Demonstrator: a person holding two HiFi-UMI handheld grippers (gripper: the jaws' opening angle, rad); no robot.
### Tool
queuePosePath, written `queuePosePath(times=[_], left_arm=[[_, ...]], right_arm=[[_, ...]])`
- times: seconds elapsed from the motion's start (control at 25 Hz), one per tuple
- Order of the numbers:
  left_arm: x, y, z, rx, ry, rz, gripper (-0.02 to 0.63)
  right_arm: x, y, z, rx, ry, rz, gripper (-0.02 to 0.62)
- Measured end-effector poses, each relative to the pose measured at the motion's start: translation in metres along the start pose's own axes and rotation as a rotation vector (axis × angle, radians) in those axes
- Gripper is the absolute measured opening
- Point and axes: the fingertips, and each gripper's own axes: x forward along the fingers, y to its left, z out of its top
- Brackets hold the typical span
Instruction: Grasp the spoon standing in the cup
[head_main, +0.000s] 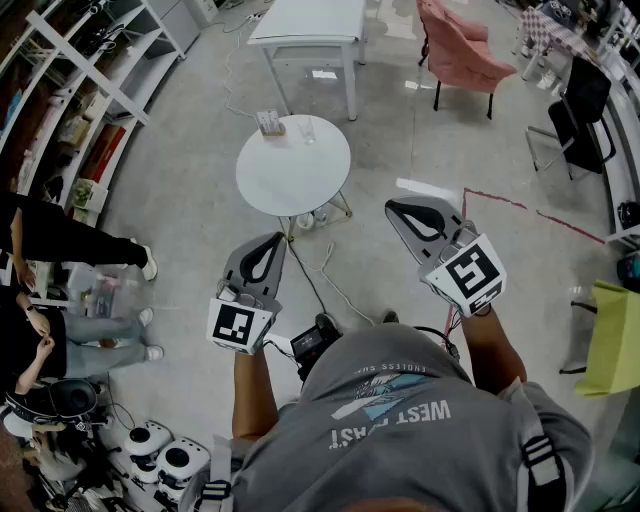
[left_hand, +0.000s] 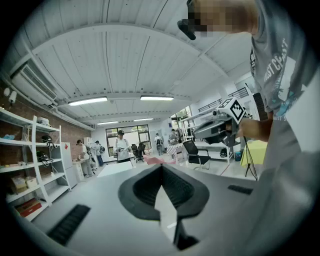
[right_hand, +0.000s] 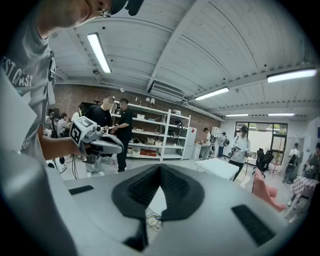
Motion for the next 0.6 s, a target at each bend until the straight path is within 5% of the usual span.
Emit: queuePosePath(times=[0.48,0.6], left_arm=[[-0.011,0.030,-0.020,0.037,0.030,-0.048,0.005],[-0.010,0.041,-0.015,-0.004,-0.003,-0.042,0.003]], right_arm=[[0.029,0.015,0.014,0.007,-0.040,-0.014,0.002],[0.038,0.017,0.013,0.013,-0.025,-0.027,0.002]])
